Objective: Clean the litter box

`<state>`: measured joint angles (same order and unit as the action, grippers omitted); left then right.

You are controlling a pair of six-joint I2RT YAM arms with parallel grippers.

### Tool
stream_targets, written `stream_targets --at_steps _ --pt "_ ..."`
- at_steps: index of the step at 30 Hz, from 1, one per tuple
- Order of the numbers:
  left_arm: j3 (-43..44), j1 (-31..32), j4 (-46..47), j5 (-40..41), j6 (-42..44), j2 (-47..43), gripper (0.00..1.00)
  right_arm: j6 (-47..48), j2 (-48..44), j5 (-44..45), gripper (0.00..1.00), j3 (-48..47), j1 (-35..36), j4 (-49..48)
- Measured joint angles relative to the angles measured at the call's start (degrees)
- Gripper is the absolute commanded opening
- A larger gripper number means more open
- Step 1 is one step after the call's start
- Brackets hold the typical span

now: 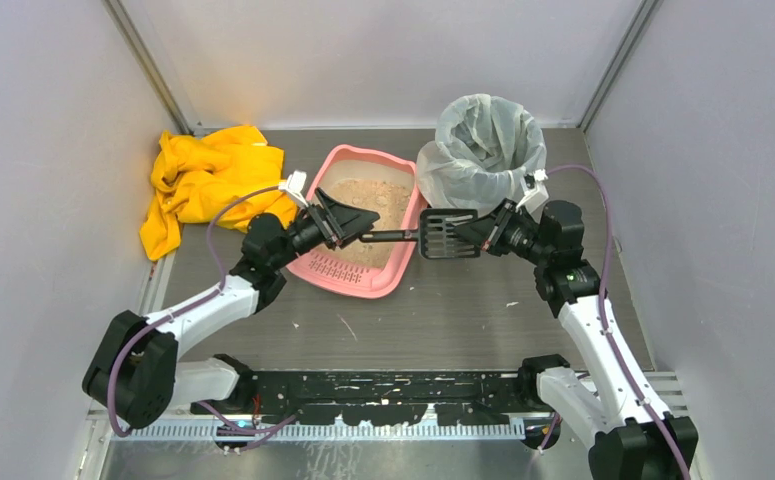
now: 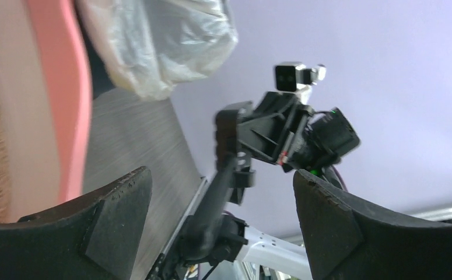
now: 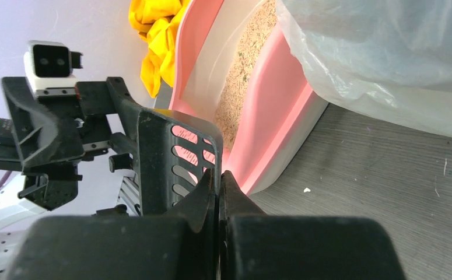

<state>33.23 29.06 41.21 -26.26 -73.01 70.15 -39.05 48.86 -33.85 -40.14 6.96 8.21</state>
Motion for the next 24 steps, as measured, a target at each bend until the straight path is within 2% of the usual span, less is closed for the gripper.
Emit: stream_targets --at_steps 3,8,24 --pt "-0.17 1.27 6.16 -0.63 -1.42 0.42 0.90 0.70 1.01 1.14 0.01 -0.66 1.60 0.04" --pt "-0.17 2.99 12.26 -1.29 -2.73 2.05 0.82 1.40 2.32 2.73 0.01 -1.55 3.89 -0.13" --pt "-2.54 4.96 14.32 -1.03 -3.85 4.24 0.81 1.49 4.48 7.23 0.01 -2.71 5.31 -2.03"
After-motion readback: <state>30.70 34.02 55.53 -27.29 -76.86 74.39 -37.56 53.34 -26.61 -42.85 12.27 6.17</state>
